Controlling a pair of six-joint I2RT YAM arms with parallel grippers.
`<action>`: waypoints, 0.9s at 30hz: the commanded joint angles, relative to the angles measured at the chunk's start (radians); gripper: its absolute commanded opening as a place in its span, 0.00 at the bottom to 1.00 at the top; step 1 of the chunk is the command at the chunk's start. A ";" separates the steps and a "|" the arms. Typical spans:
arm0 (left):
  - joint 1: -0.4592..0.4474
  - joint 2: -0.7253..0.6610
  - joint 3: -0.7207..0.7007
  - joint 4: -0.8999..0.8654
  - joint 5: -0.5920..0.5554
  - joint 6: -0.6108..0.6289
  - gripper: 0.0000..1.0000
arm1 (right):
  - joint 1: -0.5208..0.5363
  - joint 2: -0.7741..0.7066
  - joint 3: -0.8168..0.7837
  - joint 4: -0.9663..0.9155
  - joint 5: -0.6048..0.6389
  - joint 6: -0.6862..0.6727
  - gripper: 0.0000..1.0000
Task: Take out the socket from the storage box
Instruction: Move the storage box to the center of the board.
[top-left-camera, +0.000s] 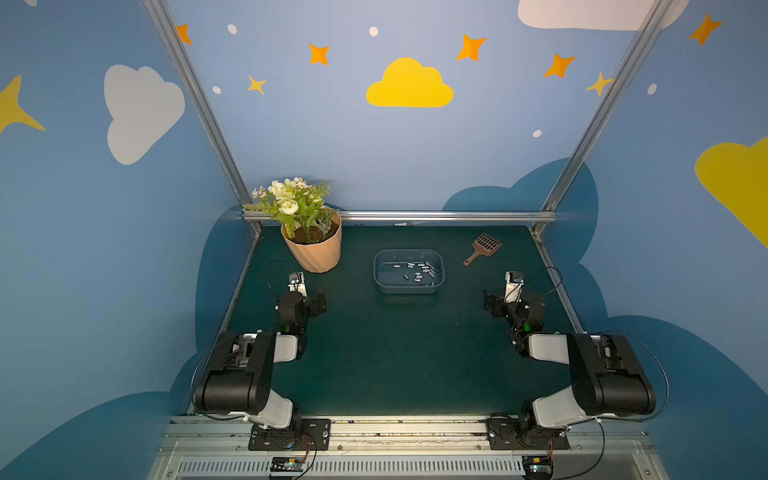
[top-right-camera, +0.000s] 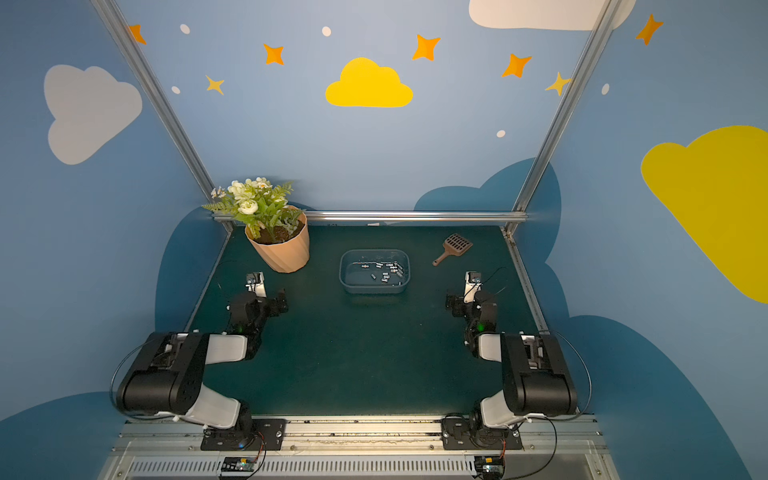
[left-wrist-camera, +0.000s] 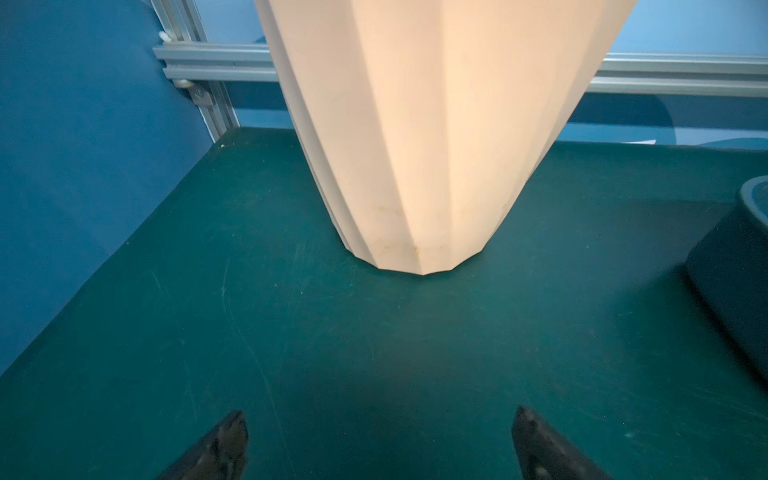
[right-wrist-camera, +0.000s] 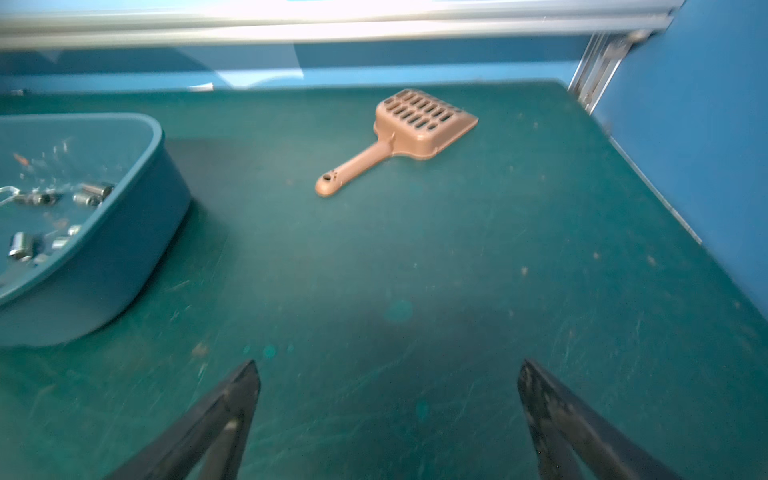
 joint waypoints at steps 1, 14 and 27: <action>-0.012 -0.146 0.227 -0.545 -0.035 -0.140 0.96 | 0.012 -0.119 0.202 -0.459 -0.068 0.018 0.98; -0.145 0.152 0.611 -0.819 0.562 -0.281 0.64 | 0.177 0.151 0.699 -1.016 -0.334 0.117 0.92; -0.256 0.389 0.769 -0.795 0.565 -0.319 0.58 | 0.243 0.529 1.080 -1.325 -0.359 0.159 0.66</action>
